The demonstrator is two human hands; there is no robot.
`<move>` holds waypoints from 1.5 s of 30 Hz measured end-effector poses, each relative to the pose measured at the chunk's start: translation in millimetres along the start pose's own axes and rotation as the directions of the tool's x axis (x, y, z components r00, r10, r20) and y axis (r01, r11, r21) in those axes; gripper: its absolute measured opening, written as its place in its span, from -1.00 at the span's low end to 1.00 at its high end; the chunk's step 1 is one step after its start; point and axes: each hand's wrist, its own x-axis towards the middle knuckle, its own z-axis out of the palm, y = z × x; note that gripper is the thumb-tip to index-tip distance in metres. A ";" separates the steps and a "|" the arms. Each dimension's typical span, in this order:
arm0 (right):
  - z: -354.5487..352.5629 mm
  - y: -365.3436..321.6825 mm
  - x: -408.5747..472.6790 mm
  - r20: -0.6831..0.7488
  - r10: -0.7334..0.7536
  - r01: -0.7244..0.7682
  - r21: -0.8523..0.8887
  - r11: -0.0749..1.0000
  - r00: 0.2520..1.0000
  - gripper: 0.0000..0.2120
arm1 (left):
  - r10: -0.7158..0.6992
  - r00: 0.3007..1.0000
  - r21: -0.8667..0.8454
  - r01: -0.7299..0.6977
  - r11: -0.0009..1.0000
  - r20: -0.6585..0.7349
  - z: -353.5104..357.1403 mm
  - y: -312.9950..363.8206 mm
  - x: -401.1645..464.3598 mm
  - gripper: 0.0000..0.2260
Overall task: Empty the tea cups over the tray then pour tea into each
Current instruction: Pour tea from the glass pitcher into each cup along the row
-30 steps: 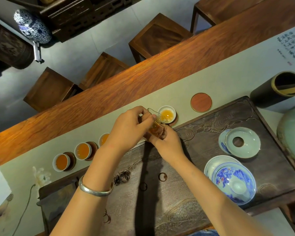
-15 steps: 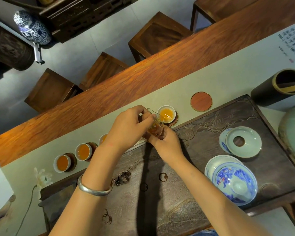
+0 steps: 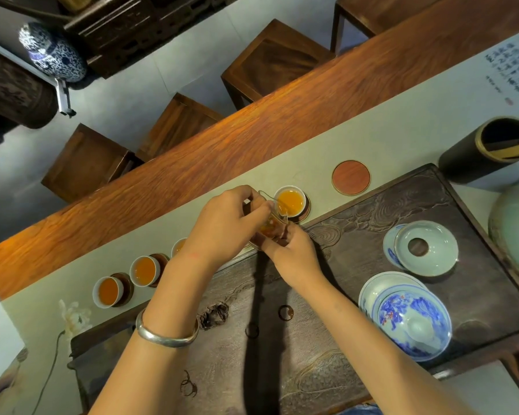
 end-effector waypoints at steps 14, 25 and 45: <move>1.5 4.3 3.8 0.001 0.019 -0.019 0.027 0.999 1.000 -0.48 | 0.002 1.000 0.037 -0.003 0.999 0.026 -1.5 0.0 4.3 -0.77; 2.5 4.8 6.2 0.009 0.016 -0.017 0.060 0.998 1.000 -0.64 | 0.008 1.000 0.084 -0.010 0.996 0.030 -2.0 -2.7 8.0 -0.75; 3.6 3.5 10.2 -0.012 0.010 -0.008 0.115 0.993 1.000 -0.68 | 0.043 0.998 0.141 -0.049 0.989 0.045 -1.3 3.0 16.3 -0.77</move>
